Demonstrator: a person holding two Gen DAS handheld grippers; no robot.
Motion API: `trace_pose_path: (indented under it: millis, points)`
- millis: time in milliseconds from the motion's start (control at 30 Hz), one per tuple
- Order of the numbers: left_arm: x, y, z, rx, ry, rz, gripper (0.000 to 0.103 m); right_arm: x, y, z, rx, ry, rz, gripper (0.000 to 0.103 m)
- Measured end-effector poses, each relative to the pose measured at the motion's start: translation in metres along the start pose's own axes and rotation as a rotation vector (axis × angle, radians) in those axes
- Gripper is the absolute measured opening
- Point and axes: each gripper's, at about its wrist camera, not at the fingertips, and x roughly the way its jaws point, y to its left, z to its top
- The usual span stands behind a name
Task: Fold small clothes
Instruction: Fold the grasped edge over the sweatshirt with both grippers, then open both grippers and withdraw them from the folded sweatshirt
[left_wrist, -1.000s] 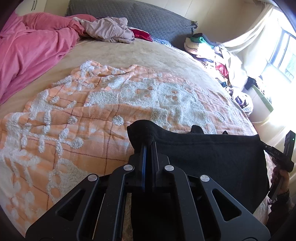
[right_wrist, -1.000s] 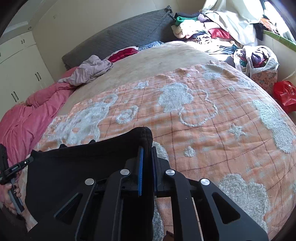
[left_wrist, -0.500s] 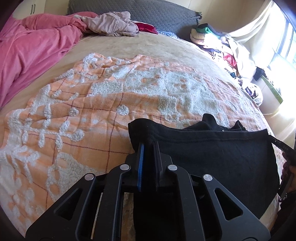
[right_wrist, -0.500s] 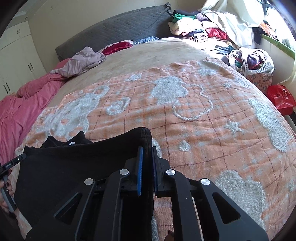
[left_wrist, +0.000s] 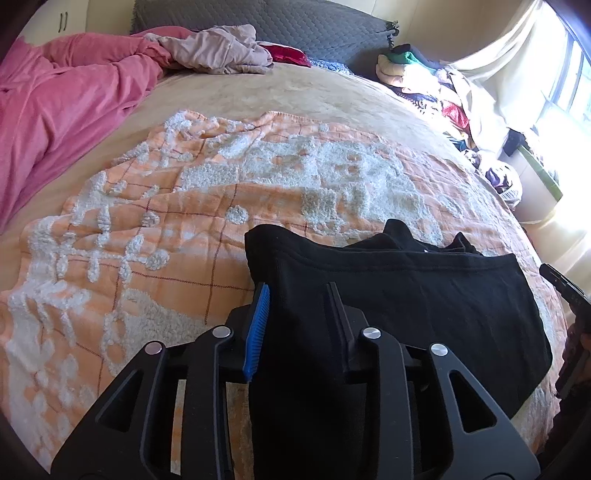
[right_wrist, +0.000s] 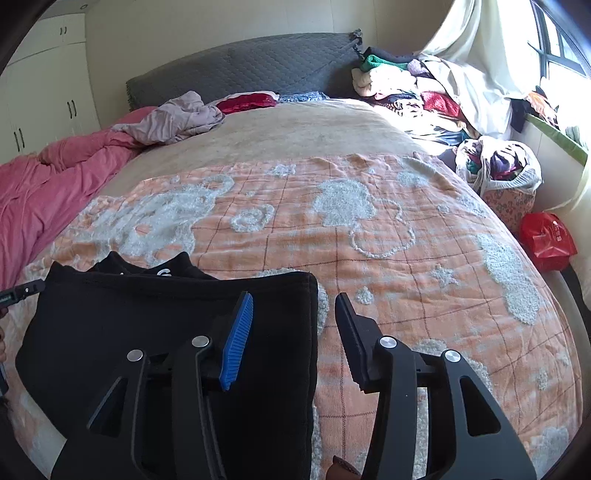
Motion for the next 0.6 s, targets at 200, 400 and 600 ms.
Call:
trace_pose_path:
  millis: [200,400,600]
  points:
    - [-0.021,-0.002,-0.003,0.01,-0.034,0.019,0.034,-0.022,0.011,-0.006,-0.018,-0.017,0.033,0.054]
    - [-0.04,-0.018,-0.017,0.05,-0.04,0.005,0.048,-0.036,0.03,-0.027,-0.04,0.021,0.078,0.062]
    - [-0.033,-0.035,-0.046,0.101,0.026,-0.007,0.052,-0.034,0.054,-0.056,-0.062,0.105,0.111,0.062]
